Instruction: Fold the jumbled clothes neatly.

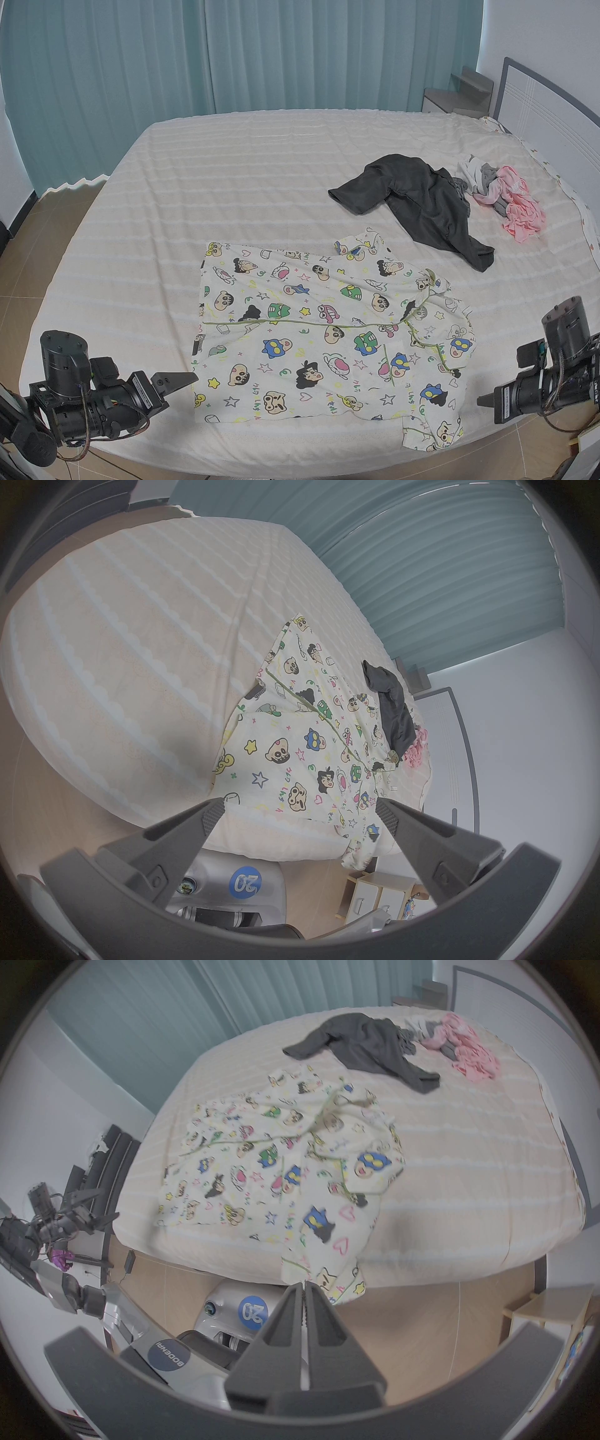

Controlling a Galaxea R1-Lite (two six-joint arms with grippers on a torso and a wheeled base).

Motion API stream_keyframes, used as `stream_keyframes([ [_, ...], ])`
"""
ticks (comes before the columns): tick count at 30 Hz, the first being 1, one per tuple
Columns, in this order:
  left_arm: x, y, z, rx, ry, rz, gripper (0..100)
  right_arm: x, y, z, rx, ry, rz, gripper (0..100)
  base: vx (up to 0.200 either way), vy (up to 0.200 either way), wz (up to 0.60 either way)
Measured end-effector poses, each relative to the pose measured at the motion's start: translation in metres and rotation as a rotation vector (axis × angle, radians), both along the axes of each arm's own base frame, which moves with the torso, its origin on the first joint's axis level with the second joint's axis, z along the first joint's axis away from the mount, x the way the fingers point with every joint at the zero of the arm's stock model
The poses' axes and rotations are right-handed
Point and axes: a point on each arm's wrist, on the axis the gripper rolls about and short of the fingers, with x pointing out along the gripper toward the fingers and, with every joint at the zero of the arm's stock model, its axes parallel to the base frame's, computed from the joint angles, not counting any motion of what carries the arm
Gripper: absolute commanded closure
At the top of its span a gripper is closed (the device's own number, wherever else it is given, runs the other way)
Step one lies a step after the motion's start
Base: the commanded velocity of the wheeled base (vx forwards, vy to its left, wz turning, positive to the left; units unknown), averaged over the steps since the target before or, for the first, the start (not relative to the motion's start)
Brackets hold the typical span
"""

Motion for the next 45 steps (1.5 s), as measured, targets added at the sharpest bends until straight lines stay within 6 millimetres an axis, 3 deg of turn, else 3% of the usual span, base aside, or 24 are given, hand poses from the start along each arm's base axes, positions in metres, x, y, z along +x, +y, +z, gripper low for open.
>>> stream_keyframes([
  [6,0.000,0.000,0.000,0.000,0.001,0.000,0,0.001,0.006,0.022,0.027,-0.057,0.037,100,0.000,0.000,0.00],
  [11,0.000,0.000,0.000,0.000,0.003,0.001,0,-0.002,0.000,0.012,0.018,-0.013,0.022,100,0.000,0.000,0.00],
  [17,0.000,0.000,-0.001,0.001,0.004,0.000,0,0.007,-0.018,-0.002,0.071,0.072,-0.045,100,0.000,0.000,0.00],
  [18,0.000,0.000,-0.001,0.001,0.004,0.000,0,0.009,-0.021,-0.004,0.086,0.084,-0.056,0,0.000,0.000,0.00],
  [33,0.002,-0.001,0.000,0.003,-0.001,-0.008,0,0.058,-0.050,-0.047,0.217,0.023,-0.181,0,0.000,0.000,0.00],
  [38,0.009,-0.003,-0.006,0.070,-0.003,-0.040,0,0.059,-0.050,-0.059,0.278,0.024,-0.181,0,0.000,0.000,0.00],
  [45,0.033,-0.008,-0.030,0.230,0.001,-0.079,0,0.055,-0.049,-0.064,0.372,-0.034,-0.191,0,0.000,0.000,0.00],
])
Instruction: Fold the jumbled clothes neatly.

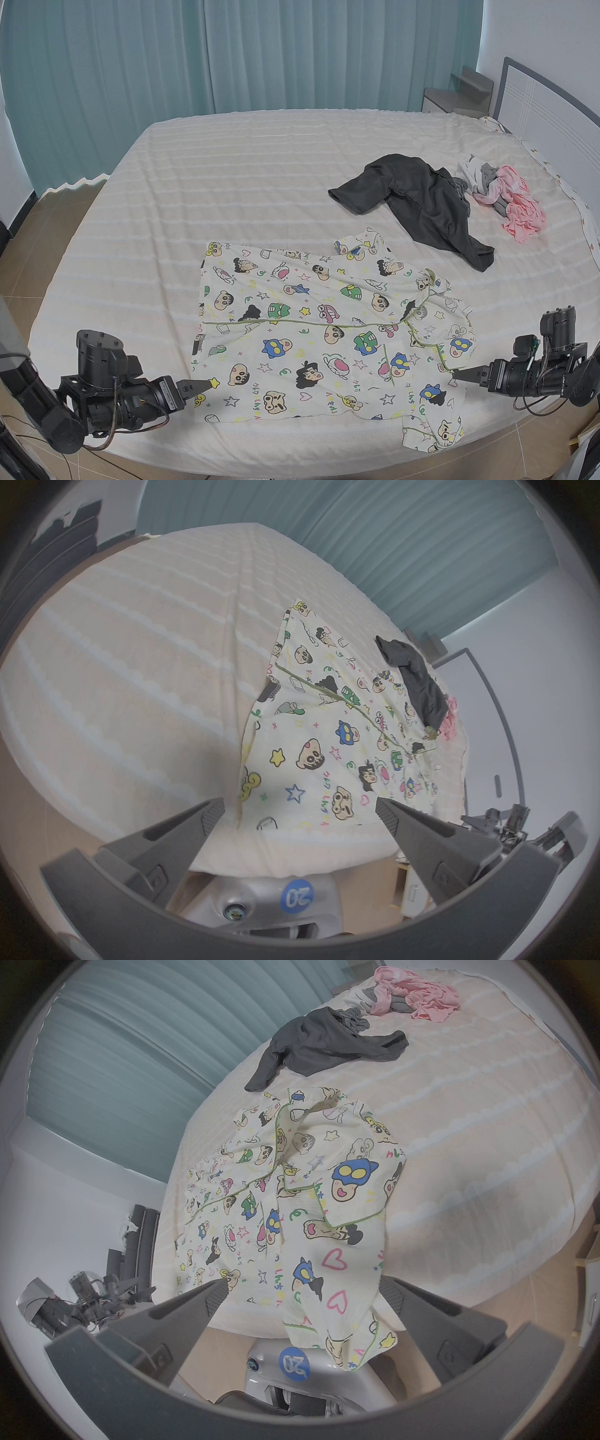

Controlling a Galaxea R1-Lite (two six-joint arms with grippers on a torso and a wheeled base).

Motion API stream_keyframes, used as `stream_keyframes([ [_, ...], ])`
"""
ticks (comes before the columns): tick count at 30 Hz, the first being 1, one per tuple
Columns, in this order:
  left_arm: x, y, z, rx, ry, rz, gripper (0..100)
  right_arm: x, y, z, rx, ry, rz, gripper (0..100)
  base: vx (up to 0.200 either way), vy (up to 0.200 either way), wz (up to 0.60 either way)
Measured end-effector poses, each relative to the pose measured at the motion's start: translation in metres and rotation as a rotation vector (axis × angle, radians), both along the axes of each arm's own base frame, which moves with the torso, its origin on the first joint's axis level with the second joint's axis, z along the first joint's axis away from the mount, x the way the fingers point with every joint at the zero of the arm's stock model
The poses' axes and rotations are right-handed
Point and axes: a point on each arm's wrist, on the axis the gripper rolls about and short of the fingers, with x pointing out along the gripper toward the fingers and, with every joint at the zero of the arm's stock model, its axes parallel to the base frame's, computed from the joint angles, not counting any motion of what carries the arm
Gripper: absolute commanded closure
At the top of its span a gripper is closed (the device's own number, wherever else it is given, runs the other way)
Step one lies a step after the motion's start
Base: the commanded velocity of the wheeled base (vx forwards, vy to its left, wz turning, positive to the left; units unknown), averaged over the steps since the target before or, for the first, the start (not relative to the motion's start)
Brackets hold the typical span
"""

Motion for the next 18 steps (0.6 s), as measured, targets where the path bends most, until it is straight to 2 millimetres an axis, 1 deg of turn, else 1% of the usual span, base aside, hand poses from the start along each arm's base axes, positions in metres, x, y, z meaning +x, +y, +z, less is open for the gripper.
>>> stream_keyframes([
  [8,0.028,-0.003,-0.030,0.124,-0.012,-0.090,0,-0.012,0.002,-0.005,0.027,-0.017,0.007,0,0.000,0.000,0.00],
  [10,0.036,-0.003,-0.040,0.121,-0.005,-0.121,0,-0.015,0.003,-0.006,0.029,-0.019,0.010,0,0.000,0.000,0.00],
  [18,0.054,-0.004,-0.058,0.099,0.014,-0.154,0,-0.021,0.003,-0.008,0.031,-0.009,0.016,0,0.000,0.000,0.00],
])
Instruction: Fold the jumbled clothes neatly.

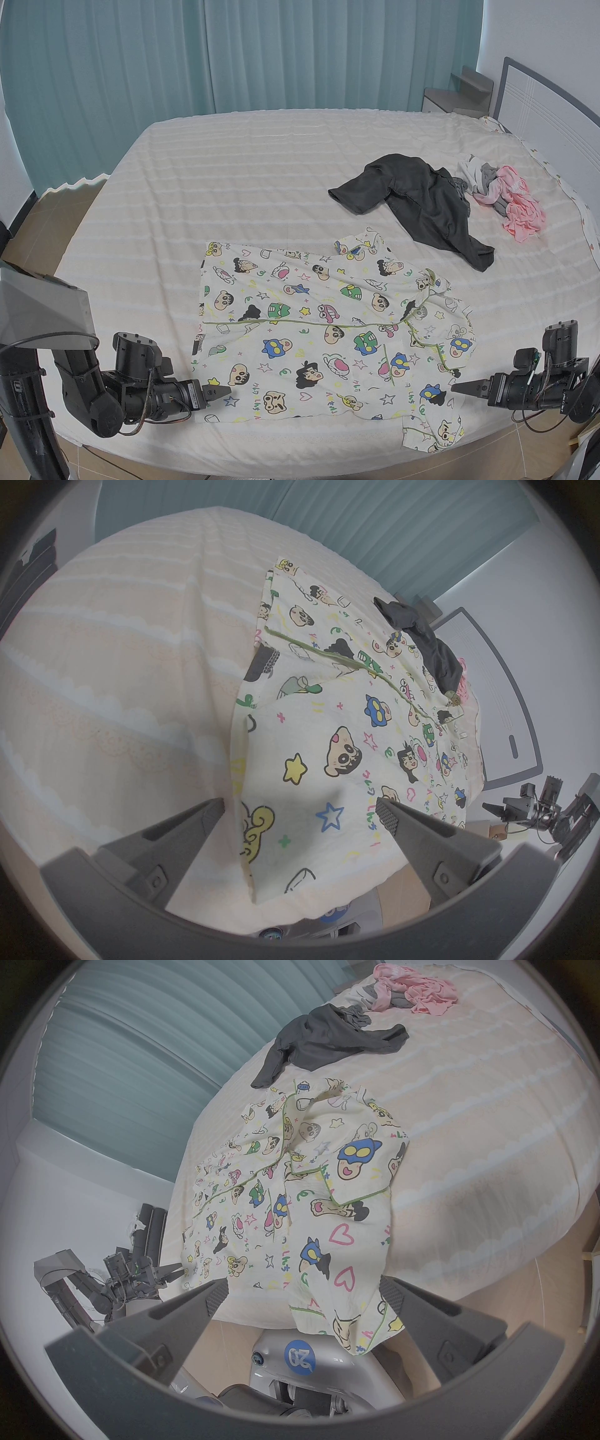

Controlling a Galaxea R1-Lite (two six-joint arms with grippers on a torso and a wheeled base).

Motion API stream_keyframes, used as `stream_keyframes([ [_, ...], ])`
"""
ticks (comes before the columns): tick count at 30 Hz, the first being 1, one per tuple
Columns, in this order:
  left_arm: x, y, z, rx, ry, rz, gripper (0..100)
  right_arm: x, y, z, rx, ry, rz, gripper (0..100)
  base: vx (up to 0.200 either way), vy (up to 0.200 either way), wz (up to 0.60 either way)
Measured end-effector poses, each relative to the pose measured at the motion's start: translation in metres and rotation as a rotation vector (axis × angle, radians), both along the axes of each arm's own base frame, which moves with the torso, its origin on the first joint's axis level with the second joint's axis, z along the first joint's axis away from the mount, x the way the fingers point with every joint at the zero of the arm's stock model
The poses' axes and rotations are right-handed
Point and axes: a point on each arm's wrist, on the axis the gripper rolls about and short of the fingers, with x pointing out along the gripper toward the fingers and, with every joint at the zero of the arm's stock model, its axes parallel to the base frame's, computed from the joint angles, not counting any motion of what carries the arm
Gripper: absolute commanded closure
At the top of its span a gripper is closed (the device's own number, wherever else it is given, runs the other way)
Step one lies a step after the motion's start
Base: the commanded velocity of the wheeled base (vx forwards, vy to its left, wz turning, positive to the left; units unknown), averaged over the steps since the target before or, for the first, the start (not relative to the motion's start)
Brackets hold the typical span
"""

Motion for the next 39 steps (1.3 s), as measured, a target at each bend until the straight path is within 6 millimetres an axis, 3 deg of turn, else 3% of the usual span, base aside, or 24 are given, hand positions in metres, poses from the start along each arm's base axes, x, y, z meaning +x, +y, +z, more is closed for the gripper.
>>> stream_keyframes([
  [8,0.004,-0.006,-0.008,0.002,0.012,-0.018,0,-0.001,0.000,-0.001,0.000,0.005,0.002,0,0.000,0.000,0.00],
  [9,0.004,-0.007,-0.008,0.004,0.014,-0.023,100,-0.001,0.000,-0.001,0.000,0.004,0.001,0,0.000,0.000,0.00],
  [20,-0.003,-0.008,-0.012,0.078,0.028,0.013,100,-0.001,0.000,-0.001,0.001,0.009,0.001,0,0.000,0.000,0.00],
  [39,-0.033,0.034,0.011,0.169,0.035,0.062,100,-0.001,0.000,-0.001,-0.002,0.008,-0.003,0,0.000,0.000,0.00],
])
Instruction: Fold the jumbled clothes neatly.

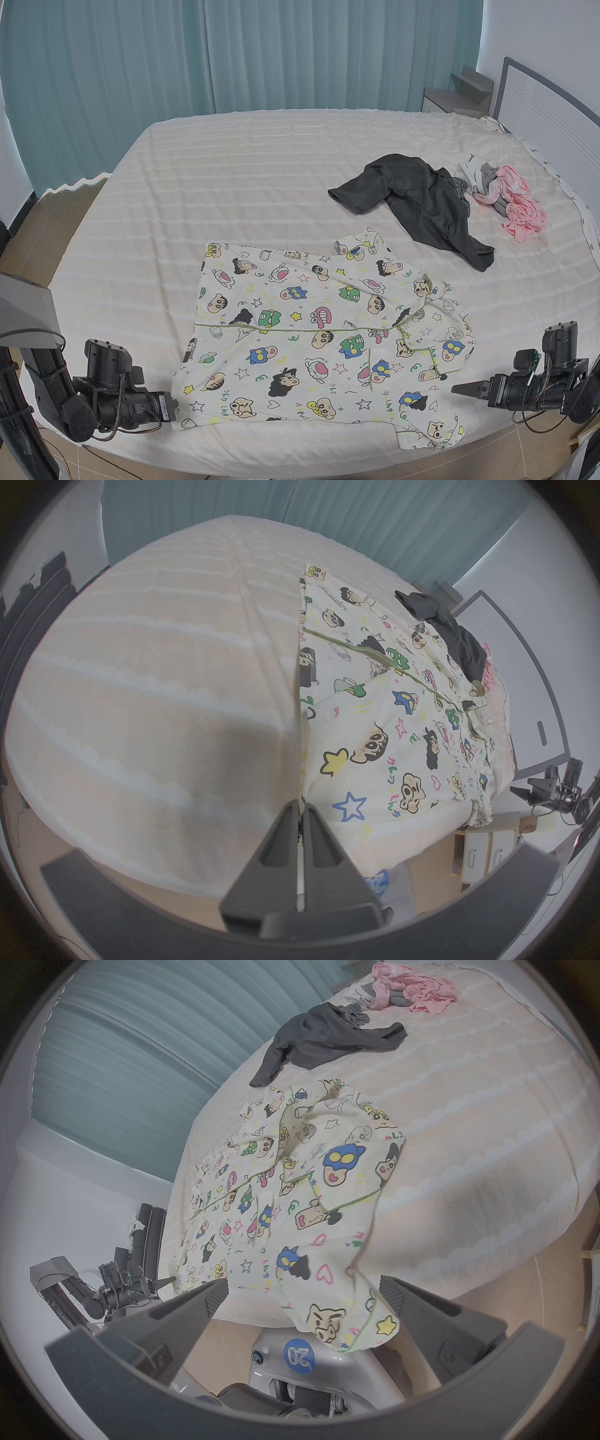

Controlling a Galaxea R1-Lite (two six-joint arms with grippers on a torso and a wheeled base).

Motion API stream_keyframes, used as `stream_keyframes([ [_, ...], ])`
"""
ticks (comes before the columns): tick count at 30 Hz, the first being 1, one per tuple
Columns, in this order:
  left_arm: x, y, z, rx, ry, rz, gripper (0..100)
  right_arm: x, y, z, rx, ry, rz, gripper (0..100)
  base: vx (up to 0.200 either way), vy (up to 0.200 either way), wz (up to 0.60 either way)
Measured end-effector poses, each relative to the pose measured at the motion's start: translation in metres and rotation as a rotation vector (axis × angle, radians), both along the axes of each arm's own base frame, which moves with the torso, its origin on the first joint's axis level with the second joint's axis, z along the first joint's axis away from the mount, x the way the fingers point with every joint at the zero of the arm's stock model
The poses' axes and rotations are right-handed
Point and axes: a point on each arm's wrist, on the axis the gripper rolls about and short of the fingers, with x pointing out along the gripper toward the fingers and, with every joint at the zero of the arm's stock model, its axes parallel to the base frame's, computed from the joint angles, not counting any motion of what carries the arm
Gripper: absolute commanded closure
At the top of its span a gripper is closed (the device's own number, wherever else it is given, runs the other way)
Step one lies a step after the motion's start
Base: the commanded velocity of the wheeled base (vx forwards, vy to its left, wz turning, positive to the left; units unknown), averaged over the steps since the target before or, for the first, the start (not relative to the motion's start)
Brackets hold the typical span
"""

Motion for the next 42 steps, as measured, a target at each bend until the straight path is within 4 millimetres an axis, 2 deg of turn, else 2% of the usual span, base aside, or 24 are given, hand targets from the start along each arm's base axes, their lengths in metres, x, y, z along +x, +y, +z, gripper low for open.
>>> stream_keyframes([
  [8,0.000,0.022,0.004,0.034,-0.030,0.052,100,0.000,-0.001,-0.002,-0.016,0.009,-0.008,0,0.000,0.000,0.00],
  [12,0.000,0.025,0.006,0.032,-0.040,0.063,100,-0.004,0.000,-0.010,-0.058,0.041,0.018,0,0.000,0.000,0.00],
  [19,0.005,0.022,0.008,0.028,-0.064,0.050,100,-0.006,0.002,-0.024,-0.222,0.026,0.206,0,0.000,0.000,0.00],
  [26,0.011,0.014,0.011,-0.001,-0.086,0.048,100,0.002,0.003,-0.044,-0.369,-0.038,0.423,0,0.000,0.000,0.00],
  [34,0.018,0.007,0.014,-0.046,-0.102,0.064,100,0.014,0.020,-0.064,-0.400,-0.057,0.591,0,0.000,0.000,0.00],
  [39,0.019,0.006,0.015,-0.052,-0.105,0.064,100,0.014,0.027,-0.070,-0.390,-0.006,0.646,0,0.000,0.000,0.00],
  [40,0.019,0.006,0.015,-0.055,-0.104,0.066,100,0.013,0.028,-0.071,-0.390,0.002,0.654,100,0.000,0.000,0.00],
  [42,0.019,0.006,0.015,-0.061,-0.102,0.073,100,0.014,0.029,-0.072,-0.390,0.003,0.664,100,0.000,0.000,0.00],
])
